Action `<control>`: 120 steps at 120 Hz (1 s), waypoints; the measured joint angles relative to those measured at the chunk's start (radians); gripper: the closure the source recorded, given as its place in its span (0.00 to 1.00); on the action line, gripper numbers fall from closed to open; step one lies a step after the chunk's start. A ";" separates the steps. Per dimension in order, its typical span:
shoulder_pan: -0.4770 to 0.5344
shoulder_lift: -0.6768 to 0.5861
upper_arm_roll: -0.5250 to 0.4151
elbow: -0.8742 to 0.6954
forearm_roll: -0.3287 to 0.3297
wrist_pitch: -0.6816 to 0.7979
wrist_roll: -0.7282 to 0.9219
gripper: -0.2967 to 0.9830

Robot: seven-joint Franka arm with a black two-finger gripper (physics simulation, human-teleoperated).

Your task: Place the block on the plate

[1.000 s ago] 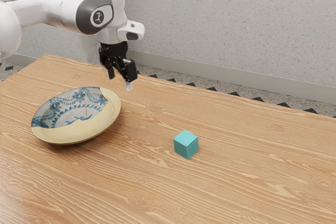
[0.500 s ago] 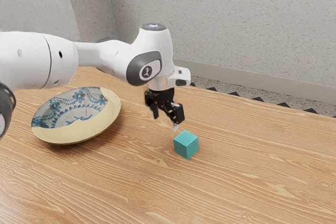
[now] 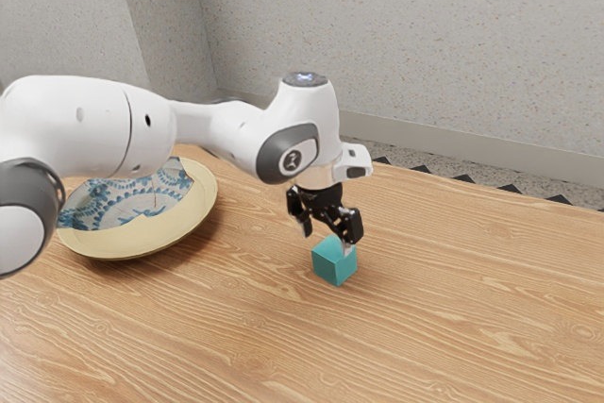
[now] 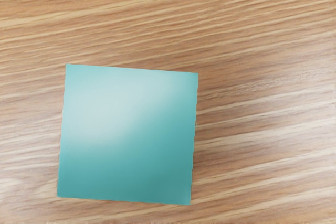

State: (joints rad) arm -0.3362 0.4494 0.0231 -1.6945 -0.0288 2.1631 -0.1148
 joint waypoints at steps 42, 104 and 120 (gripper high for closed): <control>0.016 0.036 -0.015 0.009 0.009 0.028 -0.026 0.23; 0.171 0.151 -0.155 0.102 0.117 0.033 0.040 0.23; 0.169 0.168 -0.159 0.113 0.123 0.033 0.054 0.23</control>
State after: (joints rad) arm -0.1669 0.6178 -0.1361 -1.5811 0.0937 2.1961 -0.0611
